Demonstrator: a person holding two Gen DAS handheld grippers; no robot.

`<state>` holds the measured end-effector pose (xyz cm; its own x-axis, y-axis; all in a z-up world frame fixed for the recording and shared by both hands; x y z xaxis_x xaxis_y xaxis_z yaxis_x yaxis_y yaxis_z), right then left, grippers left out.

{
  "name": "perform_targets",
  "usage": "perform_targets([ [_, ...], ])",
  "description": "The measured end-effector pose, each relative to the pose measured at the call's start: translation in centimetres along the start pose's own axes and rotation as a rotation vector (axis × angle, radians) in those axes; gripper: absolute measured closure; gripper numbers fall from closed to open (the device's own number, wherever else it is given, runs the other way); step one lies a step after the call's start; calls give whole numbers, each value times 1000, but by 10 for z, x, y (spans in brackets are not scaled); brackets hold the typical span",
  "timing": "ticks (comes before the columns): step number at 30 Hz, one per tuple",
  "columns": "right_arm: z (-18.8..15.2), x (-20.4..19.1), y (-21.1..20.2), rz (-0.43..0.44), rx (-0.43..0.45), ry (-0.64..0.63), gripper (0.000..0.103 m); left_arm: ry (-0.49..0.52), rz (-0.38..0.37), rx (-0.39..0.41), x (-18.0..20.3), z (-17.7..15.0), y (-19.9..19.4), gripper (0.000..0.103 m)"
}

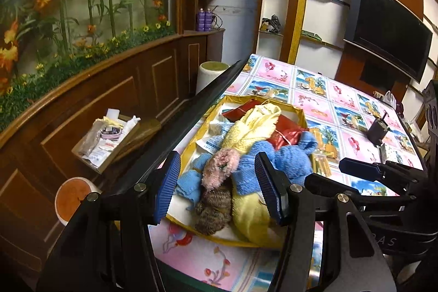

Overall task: Organize soft objects
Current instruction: 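Swing both tools back over the white sachet and printed paper packet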

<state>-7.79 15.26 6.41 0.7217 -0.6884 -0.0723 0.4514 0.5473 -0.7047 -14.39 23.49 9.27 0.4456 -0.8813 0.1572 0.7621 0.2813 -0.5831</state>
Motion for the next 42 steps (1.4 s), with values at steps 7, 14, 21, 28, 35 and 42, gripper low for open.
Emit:
perform_targets([
  [7, -14, 15, -23, -16, 31, 29, 35, 45, -5, 21, 19, -4, -18, 46],
  [14, -35, 46, -43, -53, 47, 89, 35, 99, -18, 22, 40, -9, -27, 46],
  [21, -62, 100, -62, -121, 53, 184, 35, 128, -73, -48, 60, -16, -17, 46],
  [28, -94, 167, -87, -200, 62, 349, 35, 163, -185, -121, 88, -25, -3, 46],
  [35, -115, 196, -84, -196, 14, 385, 34, 361, -307, -237, 148, -61, 22, 46],
  [42, -117, 162, -44, -65, -130, 179, 35, 468, -302, -327, 169, -92, 55, 46],
])
Point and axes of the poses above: each gripper's, at about its wrist camera, not at the fingertips, and y roughly the way its jaws point, x to its right, z to its top, the point moved 2 cm from there along y, roughly the way its jaws point, and after that the axes turned 7 degrees about -y, right-handed, at the moved point
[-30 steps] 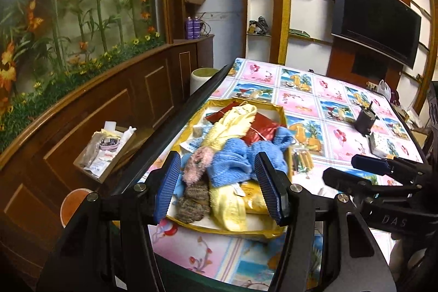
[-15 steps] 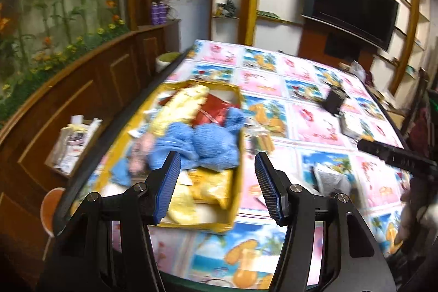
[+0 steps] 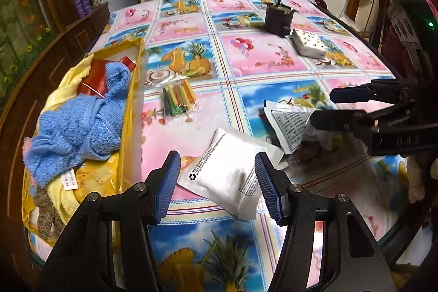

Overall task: Organize soft objects
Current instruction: 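Swing both tools back over the white sachet and printed paper packet, then grasp the printed paper packet with right tool while left approaches the white sachet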

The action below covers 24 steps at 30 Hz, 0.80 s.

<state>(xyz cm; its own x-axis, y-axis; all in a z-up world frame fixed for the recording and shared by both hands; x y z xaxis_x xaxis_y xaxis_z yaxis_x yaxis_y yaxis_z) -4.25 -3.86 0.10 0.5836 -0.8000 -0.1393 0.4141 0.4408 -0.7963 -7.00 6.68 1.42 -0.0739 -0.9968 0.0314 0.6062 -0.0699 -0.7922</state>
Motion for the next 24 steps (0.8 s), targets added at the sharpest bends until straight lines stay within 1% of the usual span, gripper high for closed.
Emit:
perform_targets([
  [5, 4, -17, 14, -27, -40, -119, 35, 8, -15, -16, -8, 2, 7, 46],
  [9, 6, -23, 20, -33, -52, -156, 34, 16, -37, -34, -10, 3, 16, 46],
  [12, 7, -25, 26, -47, -62, -171, 30, 58, -21, -36, -4, 3, 21, 46],
  [14, 10, -26, 32, -45, -70, -170, 30, 82, -17, -37, 1, 2, 23, 39],
  [16, 13, -27, 35, -56, -64, -175, 30, 98, -30, -43, 5, 1, 24, 30],
  [21, 14, -28, 37, -77, -44, -170, 30, 143, -22, -51, 12, -3, 28, 24],
  [24, 13, -22, 35, -96, -39, -152, 31, 149, -26, -46, 13, -2, 29, 21],
])
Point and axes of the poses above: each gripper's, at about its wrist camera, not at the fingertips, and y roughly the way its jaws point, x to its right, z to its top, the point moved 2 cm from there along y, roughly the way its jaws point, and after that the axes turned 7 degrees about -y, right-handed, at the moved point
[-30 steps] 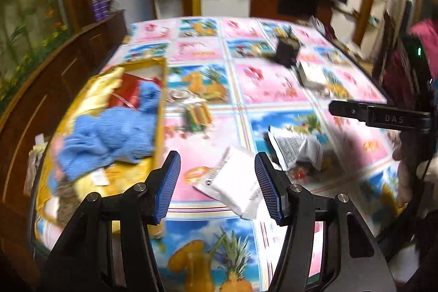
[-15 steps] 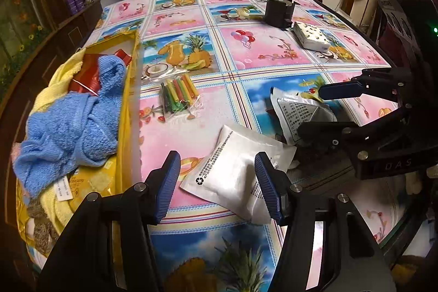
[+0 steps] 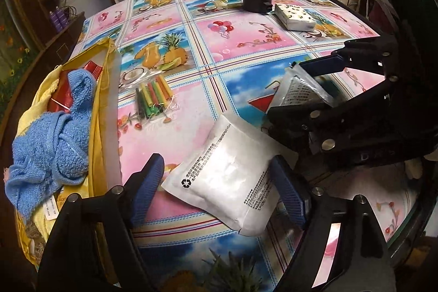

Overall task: Organize soft objects
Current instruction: 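Grasp the printed paper packet with right tool while left approaches the white sachet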

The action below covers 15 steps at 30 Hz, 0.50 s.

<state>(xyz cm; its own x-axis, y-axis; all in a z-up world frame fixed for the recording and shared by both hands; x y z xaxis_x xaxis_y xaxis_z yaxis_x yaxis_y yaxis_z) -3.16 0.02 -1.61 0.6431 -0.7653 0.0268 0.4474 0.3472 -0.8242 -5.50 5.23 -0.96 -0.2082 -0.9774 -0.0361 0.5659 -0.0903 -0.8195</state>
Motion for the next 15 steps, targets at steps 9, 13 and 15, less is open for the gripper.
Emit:
perform_targets([
  [9, -12, 21, -10, 36, 69, 85, 34, 24, -22, -4, 15, 3, 9, 2],
  [13, -14, 32, -12, 89, 95, 156, 32, -18, -107, -16, 20, 3, 6, 30],
  [15, -15, 35, -13, 96, 101, 175, 31, -36, -118, -12, 23, 3, 4, 36],
])
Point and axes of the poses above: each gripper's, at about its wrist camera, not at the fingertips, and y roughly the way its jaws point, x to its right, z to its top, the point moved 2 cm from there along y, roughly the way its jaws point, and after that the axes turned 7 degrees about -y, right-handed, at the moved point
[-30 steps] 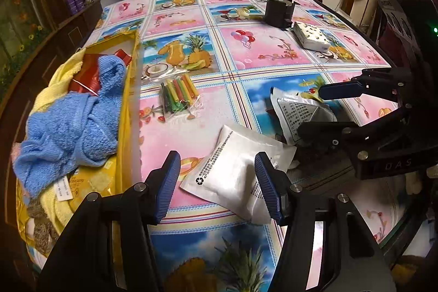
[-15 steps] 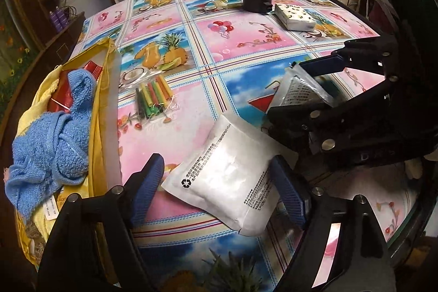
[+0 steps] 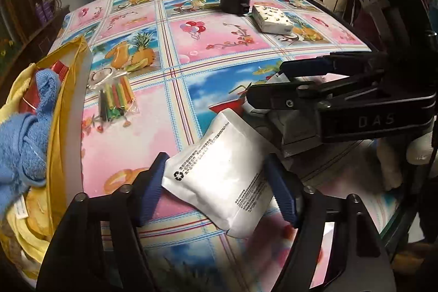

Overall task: Organize soft objects
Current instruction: 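Grasp the printed paper packet with right tool while left approaches the white sachet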

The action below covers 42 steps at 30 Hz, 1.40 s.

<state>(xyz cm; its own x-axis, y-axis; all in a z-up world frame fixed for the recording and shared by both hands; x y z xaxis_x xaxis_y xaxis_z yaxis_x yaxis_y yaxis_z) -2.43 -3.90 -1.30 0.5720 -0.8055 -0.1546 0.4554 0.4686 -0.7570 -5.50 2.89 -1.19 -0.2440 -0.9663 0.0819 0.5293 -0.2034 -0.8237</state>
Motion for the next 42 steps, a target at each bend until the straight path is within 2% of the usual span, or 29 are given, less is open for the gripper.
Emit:
perform_targets([
  [2, 0, 0, 0, -3, 3, 4, 31, -6, -12, 9, 3, -1, -3, 44],
  [8, -1, 0, -1, -36, -6, 9, 31, -7, -6, 4, 5, -1, -2, 40],
  [14, -14, 5, -14, -62, -38, 83, 31, 52, -41, -16, 13, 1, 6, 15],
  [16, -16, 0, -15, -89, -58, 67, 31, 61, -52, -38, 18, 4, 12, 1],
  [20, -17, -17, -10, -124, -90, -8, 31, 87, -36, -54, 31, 7, 20, 0],
  [23, -17, -22, -7, -160, -100, -39, 31, 69, -18, -48, 38, 6, 20, 0],
  [24, -17, -21, -8, -158, -100, -37, 31, 65, -8, -41, 40, 4, 19, 1],
  [26, -18, -18, -10, -134, -92, -21, 38, 81, -34, -5, 46, 3, 11, 33],
  [27, -19, -17, -13, -121, -87, -12, 49, 80, -46, -3, 48, 1, 8, 38],
  [30, -22, -12, -17, -100, -77, 28, 52, 74, -57, 14, 51, -3, 2, 44],
  [31, -22, -12, -19, -101, -72, 35, 53, 50, -76, 32, 48, -3, -4, 55],
  [32, -24, -11, -22, -97, -62, 45, 55, 33, -105, 31, 46, -3, -7, 74],
  [33, -24, -10, -26, -92, -47, 56, 61, 10, -143, 15, 42, -2, -9, 85],
  [34, -24, -10, -29, -81, -38, 67, 70, -10, -161, 21, 38, -2, -12, 85],
  [36, -24, -9, -34, -58, -26, 88, 70, -17, -146, 26, 33, -4, -13, 85],
  [42, -27, -9, -32, -83, -36, 100, 69, -59, -188, 21, 21, -13, -16, 85],
])
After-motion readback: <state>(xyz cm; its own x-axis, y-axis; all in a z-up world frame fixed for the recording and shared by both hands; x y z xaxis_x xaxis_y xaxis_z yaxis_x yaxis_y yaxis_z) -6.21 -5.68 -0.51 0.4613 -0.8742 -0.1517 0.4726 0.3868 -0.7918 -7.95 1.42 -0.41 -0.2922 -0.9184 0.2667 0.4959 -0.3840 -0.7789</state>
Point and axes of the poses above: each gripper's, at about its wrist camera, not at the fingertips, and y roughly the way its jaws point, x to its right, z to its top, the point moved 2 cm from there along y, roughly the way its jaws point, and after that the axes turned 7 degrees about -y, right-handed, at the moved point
